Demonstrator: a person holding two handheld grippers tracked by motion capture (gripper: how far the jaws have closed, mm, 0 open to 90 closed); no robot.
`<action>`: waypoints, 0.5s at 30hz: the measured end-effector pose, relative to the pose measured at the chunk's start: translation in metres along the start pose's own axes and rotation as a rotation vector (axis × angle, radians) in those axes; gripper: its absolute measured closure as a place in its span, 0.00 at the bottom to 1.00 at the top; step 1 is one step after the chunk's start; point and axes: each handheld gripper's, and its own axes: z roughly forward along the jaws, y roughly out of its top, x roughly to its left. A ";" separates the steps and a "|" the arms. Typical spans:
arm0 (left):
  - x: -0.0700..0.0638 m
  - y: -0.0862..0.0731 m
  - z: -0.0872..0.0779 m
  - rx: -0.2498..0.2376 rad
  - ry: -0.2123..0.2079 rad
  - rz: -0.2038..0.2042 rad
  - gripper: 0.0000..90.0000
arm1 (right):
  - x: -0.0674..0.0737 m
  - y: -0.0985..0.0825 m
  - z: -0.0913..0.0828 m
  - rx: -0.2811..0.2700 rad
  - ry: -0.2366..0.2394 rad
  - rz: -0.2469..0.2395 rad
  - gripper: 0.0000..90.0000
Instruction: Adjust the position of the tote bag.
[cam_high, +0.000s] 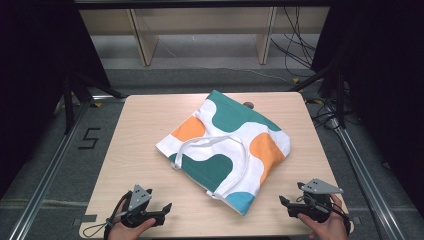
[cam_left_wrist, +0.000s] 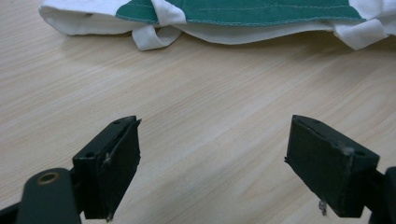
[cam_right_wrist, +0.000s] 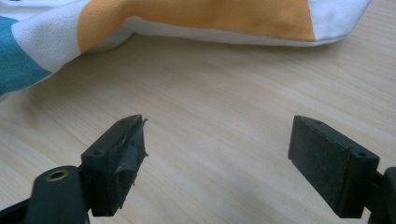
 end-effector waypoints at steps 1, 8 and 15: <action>0.001 0.000 -0.001 0.006 0.001 0.007 0.19 | 0.000 0.000 0.000 -0.004 0.006 -0.005 0.22; -0.001 -0.001 0.001 -0.026 0.008 -0.025 0.19 | 0.004 0.001 -0.001 -0.005 0.013 0.015 0.22; 0.000 -0.001 0.001 -0.030 0.011 -0.024 0.18 | 0.010 0.009 0.001 -0.031 0.061 -0.007 0.21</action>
